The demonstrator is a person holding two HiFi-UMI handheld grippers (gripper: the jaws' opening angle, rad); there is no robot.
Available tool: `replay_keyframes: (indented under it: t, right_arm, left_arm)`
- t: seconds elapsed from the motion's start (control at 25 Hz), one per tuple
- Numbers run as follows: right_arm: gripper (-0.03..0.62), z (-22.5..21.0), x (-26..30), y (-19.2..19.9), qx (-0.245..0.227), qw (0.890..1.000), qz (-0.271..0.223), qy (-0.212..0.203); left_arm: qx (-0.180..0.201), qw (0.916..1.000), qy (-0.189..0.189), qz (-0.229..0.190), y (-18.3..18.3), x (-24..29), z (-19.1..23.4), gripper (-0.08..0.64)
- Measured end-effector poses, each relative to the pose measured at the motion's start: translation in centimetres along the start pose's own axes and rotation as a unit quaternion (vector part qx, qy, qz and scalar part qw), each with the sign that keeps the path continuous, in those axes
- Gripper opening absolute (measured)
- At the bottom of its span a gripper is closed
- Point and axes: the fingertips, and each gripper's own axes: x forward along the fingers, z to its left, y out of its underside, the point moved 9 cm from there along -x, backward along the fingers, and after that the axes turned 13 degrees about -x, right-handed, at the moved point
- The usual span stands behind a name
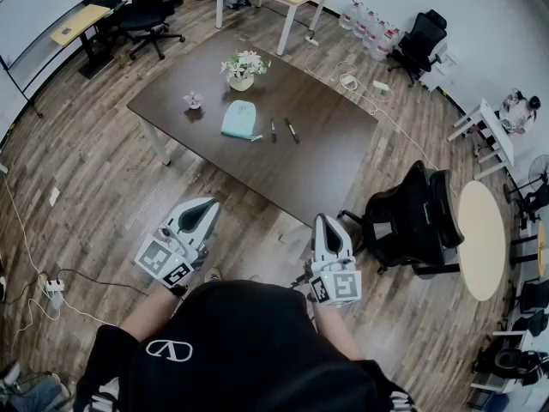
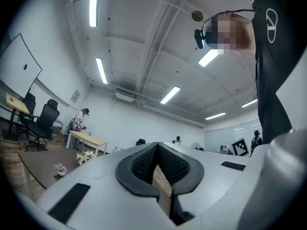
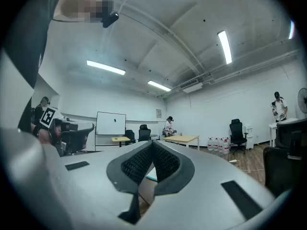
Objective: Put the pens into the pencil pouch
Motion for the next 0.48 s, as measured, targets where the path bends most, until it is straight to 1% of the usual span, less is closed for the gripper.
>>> replay_keyframes:
  t: [0.36, 0.48]
  right_arm:
    - [-0.003, -0.2, -0.8, 0.4, 0.004, 1.0, 0.001, -0.003]
    - [-0.003, -0.3, -1.2, 0.3, 0.025, 0.999, -0.031, -0.007]
  left_arm:
    - [-0.007, 1.0, 0.001, 0.001, 0.8, 0.2, -0.8, 0.002]
    - [-0.011, 0.9999, 0.001, 0.003, 1.0, 0.3, -0.9, 0.002]
